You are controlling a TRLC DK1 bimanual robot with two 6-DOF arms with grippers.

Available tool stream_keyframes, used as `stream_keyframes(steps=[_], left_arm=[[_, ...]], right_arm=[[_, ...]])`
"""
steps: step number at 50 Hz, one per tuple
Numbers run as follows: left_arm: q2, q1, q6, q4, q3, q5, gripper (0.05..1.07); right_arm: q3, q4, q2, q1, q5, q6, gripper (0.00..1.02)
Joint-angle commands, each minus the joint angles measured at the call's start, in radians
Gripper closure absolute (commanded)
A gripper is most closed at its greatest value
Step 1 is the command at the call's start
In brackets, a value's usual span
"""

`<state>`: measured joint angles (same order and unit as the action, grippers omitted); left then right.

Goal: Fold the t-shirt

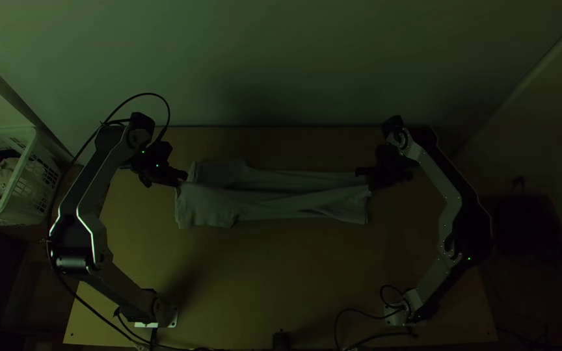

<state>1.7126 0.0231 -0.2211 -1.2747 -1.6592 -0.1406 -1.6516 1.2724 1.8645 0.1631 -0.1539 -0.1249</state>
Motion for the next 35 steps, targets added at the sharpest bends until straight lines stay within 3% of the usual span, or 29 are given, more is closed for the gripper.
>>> stream_keyframes(steps=[1,18,31,33,35], left_arm=[[0.062,0.014,0.002,-0.018,-0.08,-0.007,1.04],[0.229,0.032,0.026,-0.002,-0.238,-0.031,1.04],[0.28,0.078,0.072,0.032,-0.286,-0.148,1.04],[0.285,0.081,0.074,0.038,-0.286,-0.157,0.98],[0.289,0.083,0.069,0.04,-0.284,-0.163,0.8]], right_arm=[[-0.065,0.002,0.059,-0.014,0.005,0.013,1.0],[-0.243,0.001,0.234,-0.02,0.005,0.011,1.0],[-0.303,-0.021,0.292,-0.025,0.005,0.01,1.0],[-0.313,-0.022,0.302,-0.028,0.005,0.005,1.0],[-0.324,-0.022,0.311,-0.033,0.007,0.002,1.0]])
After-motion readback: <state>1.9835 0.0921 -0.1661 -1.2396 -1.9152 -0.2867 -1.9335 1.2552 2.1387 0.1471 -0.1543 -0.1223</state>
